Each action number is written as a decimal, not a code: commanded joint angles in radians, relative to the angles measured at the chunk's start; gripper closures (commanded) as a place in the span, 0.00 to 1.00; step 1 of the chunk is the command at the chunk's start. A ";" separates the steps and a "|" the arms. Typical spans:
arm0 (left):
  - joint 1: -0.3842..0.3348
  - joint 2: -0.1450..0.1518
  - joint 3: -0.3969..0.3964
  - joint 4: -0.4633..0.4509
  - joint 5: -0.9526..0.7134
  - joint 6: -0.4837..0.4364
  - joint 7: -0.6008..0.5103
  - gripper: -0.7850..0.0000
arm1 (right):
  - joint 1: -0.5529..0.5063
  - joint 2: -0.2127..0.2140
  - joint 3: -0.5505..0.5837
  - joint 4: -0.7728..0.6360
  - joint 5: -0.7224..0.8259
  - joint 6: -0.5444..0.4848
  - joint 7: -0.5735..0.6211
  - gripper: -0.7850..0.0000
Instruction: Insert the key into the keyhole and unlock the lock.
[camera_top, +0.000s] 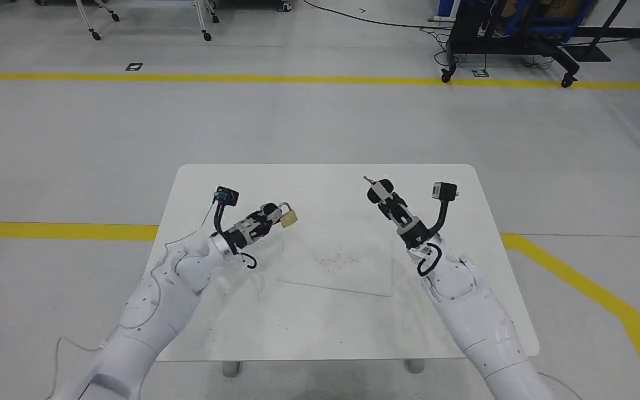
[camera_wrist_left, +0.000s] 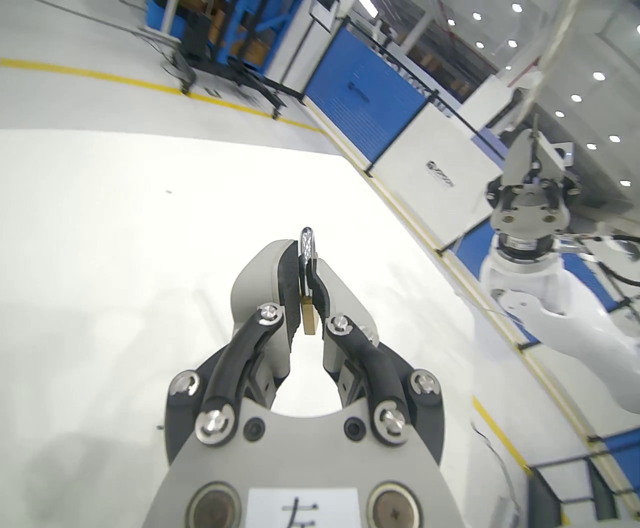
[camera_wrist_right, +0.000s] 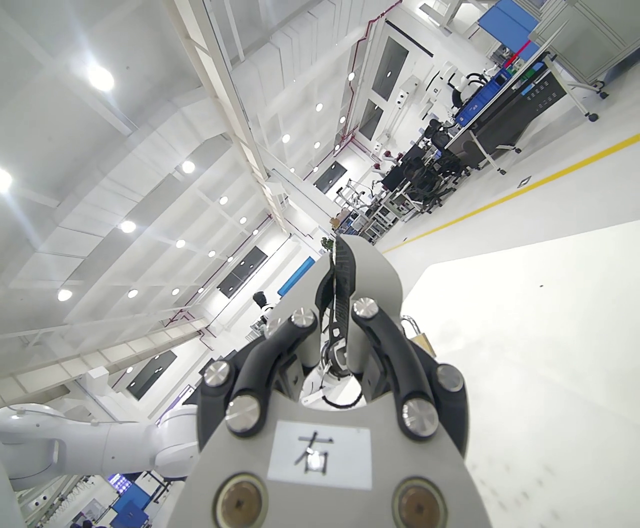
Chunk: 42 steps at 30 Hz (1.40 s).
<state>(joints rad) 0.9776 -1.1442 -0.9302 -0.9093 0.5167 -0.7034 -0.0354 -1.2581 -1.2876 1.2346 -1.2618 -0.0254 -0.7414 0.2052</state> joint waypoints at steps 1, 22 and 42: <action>0.025 0.006 -0.011 -0.011 0.118 0.068 0.099 1.00 | 0.006 -0.001 -0.002 0.012 0.006 -0.004 0.005 1.00; 0.113 0.014 -0.034 -0.069 0.437 0.237 0.207 1.00 | 0.038 -0.002 0.017 0.086 0.067 -0.052 0.037 1.00; 0.140 0.013 -0.054 -0.078 0.507 0.192 0.198 1.00 | 0.106 -0.007 0.020 0.216 0.218 -0.083 0.136 1.00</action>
<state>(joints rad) 1.1157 -1.1320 -0.9824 -0.9856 1.0202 -0.5062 0.1615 -1.1541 -1.2944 1.2548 -1.0506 0.1890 -0.8220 0.3377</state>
